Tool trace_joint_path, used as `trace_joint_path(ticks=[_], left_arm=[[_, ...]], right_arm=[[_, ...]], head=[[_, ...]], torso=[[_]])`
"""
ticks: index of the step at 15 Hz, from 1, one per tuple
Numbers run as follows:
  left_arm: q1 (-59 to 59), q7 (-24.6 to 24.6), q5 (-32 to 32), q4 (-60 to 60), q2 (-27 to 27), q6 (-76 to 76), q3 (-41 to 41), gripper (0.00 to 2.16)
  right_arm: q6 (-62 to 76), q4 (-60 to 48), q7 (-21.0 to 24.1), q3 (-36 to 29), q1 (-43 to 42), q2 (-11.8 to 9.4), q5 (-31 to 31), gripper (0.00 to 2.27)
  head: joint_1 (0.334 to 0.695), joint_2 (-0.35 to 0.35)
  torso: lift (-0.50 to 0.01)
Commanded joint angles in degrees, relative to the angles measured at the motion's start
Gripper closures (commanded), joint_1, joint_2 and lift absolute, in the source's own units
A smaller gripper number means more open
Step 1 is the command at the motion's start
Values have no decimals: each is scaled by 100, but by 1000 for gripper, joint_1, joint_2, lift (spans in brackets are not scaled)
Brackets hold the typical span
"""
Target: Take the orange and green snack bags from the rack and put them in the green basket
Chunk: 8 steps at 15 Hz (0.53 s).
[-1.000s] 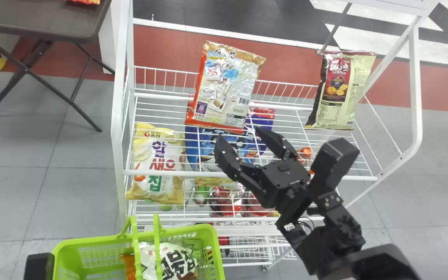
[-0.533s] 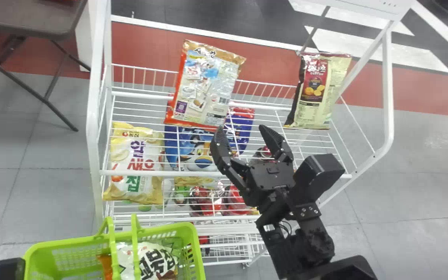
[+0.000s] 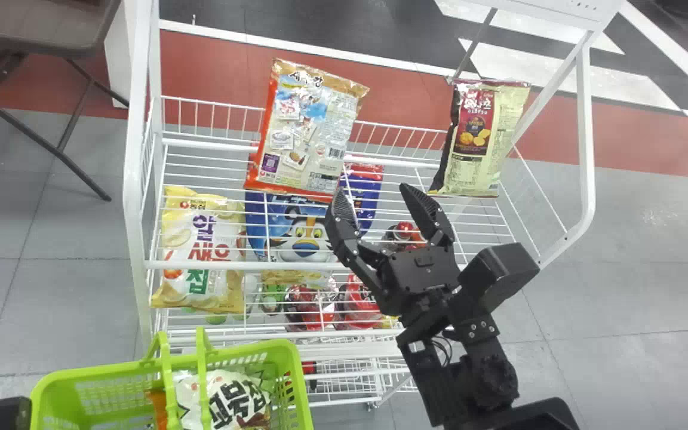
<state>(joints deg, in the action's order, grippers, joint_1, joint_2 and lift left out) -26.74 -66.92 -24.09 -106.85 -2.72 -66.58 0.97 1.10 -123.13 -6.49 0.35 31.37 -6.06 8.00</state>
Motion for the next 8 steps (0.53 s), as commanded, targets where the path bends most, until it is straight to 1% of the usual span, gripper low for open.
trace_joint_path(ticks=[1,8], left_arm=[[-7,3,1,-3,0,0,0,2148],[-7,3,1,-3,0,0,0,2148]], right_arm=[[-1,-1,-1,0,1,-1,0,110],[-36,-18,-19,18,1,-1,9,110]], head=[[695,-350],[695,-350]], torso=[[0],[0]])
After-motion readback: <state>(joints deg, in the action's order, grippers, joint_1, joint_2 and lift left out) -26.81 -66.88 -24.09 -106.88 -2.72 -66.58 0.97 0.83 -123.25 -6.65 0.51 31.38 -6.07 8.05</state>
